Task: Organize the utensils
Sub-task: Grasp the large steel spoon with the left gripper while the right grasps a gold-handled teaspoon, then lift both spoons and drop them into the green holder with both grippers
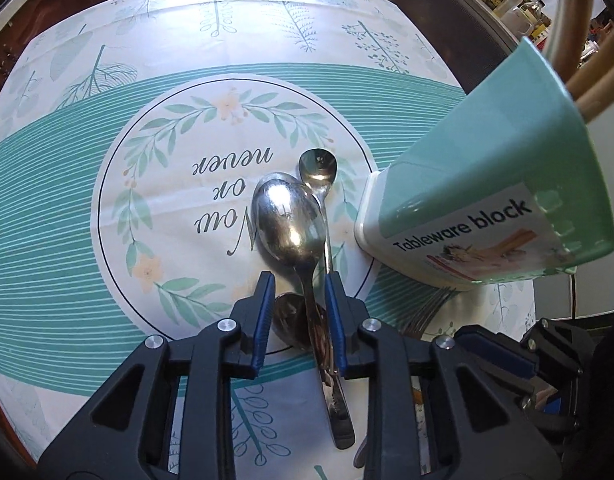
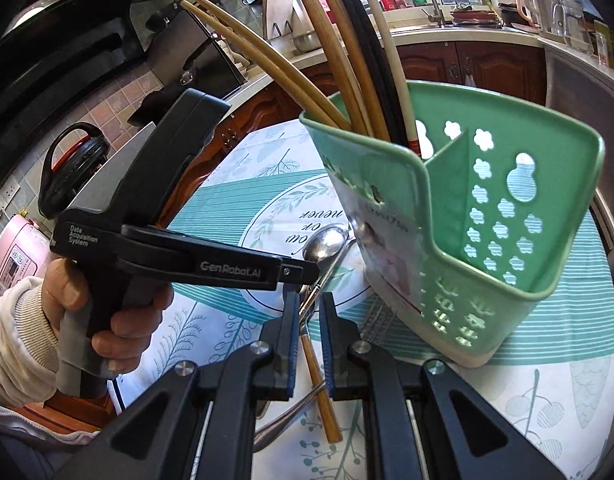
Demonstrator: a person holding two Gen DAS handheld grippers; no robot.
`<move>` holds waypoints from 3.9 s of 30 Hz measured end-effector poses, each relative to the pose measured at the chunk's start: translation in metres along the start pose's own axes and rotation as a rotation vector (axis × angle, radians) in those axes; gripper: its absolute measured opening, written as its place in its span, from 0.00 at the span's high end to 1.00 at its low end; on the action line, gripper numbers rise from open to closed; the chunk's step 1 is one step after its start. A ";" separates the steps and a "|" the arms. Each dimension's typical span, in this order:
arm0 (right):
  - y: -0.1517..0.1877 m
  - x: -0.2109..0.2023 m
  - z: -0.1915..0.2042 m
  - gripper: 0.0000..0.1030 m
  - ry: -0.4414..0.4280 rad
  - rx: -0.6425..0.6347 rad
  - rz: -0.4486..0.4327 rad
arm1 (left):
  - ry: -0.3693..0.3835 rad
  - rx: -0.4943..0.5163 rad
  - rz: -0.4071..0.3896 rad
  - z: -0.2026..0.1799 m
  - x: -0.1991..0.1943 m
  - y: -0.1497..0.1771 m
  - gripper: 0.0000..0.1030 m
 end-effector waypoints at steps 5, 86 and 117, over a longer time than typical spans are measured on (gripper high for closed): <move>0.001 0.007 -0.004 0.90 -0.006 0.014 0.009 | 0.011 -0.009 0.014 0.001 0.006 -0.009 0.80; -0.039 -0.014 0.108 0.97 -0.016 -0.073 -0.109 | -0.098 0.067 -0.500 0.001 -0.193 0.093 1.00; -0.127 -0.121 -0.037 0.96 -0.062 0.021 -0.555 | -0.235 0.284 -0.674 -0.171 -0.232 -0.058 1.00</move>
Point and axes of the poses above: each gripper's, at about its wrist camera, not at the fingertips, and x roughly the way its jaws point, z to its left, y to its underside, the point moved 8 cm from there along x, roughly the way its jaws point, and after that the axes turned 7 degrees about z, right-handed, at the moved point
